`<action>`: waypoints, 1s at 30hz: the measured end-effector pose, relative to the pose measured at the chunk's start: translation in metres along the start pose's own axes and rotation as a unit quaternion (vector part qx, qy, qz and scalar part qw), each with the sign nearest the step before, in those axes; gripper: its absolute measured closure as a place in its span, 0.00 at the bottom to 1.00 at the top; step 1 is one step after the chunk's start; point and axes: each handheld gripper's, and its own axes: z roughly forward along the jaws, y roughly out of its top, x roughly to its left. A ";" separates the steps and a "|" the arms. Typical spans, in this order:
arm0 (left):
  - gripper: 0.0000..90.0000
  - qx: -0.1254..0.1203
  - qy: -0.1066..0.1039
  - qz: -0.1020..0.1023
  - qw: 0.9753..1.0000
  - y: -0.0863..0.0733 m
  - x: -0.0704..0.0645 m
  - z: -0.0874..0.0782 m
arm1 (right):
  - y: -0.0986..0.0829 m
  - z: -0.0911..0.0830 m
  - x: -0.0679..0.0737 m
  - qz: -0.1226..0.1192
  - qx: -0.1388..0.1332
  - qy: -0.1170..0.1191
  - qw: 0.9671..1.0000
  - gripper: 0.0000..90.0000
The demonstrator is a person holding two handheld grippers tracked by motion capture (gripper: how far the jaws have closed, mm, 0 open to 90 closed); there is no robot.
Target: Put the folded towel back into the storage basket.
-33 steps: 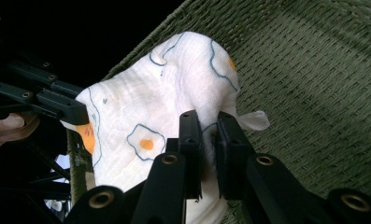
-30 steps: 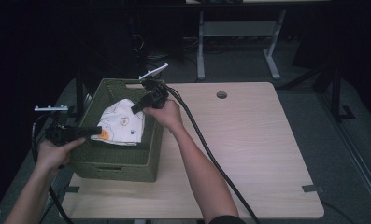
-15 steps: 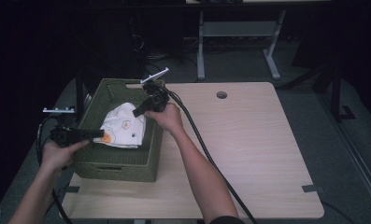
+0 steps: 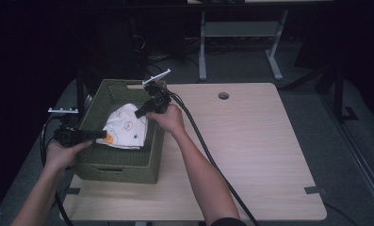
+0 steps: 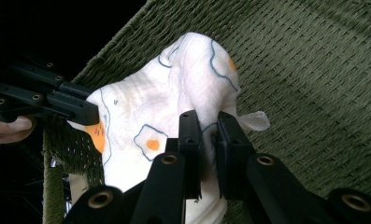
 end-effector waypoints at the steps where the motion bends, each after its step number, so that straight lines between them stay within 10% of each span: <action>1: 0.92 0.001 0.001 0.001 1.000 0.000 0.000 0.000 | 0.000 0.000 0.000 0.000 0.000 0.000 1.000 0.91; 10: 0.91 0.010 0.012 0.007 1.000 0.004 0.002 0.006 | 0.001 0.002 -0.004 0.003 -0.001 -0.005 1.000 0.89; 14: 0.78 0.013 0.038 0.009 0.999 0.006 0.002 0.010 | 0.002 0.006 -0.005 0.007 0.005 -0.039 0.999 0.66; 30: 0.67 -0.005 0.045 0.021 0.999 0.006 -0.010 0.005 | -0.003 -0.012 -0.001 -0.002 -0.007 -0.035 0.999 0.65</action>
